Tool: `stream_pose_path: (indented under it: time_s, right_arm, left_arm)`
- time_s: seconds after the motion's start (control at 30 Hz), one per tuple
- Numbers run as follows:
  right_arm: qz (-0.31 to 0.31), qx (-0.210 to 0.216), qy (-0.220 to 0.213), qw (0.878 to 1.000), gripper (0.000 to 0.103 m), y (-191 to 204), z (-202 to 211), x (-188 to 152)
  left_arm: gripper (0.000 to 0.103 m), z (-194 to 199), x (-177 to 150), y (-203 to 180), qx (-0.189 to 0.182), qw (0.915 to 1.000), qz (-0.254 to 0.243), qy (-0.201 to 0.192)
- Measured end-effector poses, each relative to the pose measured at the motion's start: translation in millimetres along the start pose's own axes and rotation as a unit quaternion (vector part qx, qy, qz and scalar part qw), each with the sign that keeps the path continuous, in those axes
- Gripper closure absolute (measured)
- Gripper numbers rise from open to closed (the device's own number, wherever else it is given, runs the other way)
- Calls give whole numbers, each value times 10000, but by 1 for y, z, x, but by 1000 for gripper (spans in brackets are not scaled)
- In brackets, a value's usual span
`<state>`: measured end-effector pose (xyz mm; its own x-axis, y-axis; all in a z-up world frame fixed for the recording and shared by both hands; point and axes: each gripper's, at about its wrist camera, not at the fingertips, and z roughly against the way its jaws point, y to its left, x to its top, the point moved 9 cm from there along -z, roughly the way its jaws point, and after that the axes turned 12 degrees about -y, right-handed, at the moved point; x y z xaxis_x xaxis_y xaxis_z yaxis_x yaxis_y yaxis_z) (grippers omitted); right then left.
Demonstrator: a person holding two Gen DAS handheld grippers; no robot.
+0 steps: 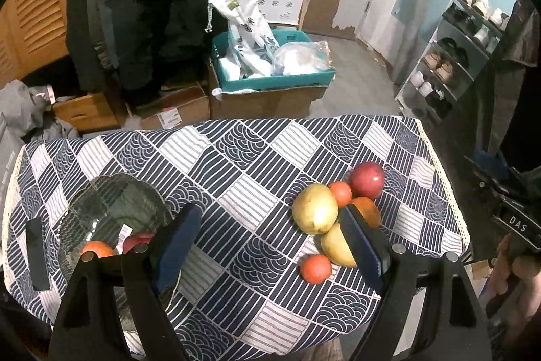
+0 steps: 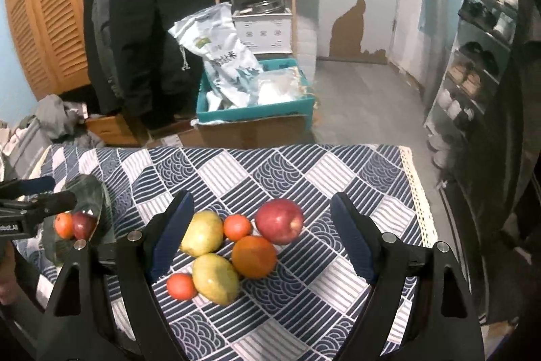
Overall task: Organize fruits
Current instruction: 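Move both open tools back to the fruit cluster, then grasp the yellow-green pear with the left tool while the right tool grasps a red apple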
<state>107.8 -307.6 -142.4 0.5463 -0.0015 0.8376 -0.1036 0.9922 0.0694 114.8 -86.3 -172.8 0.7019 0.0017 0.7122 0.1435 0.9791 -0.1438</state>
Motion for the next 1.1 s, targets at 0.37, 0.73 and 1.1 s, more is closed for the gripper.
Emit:
stream_pose_path:
  time_s: [0.37, 0.73, 1.1]
  right_arm:
    - [-198, -81, 288, 9994, 20, -23, -22, -18]
    - [-373, -189, 849, 9955, 20, -40, -59, -53]
    - [-390, -238, 1270, 9909, 20, -48, -86, -80]
  left_arm:
    - [17, -37, -10, -19, -6, 9992, -235, 310]
    - [17, -98, -38, -35, -134, 9955, -176, 917]
    - [17, -141, -60, -53, -189, 9907, -290, 1315]
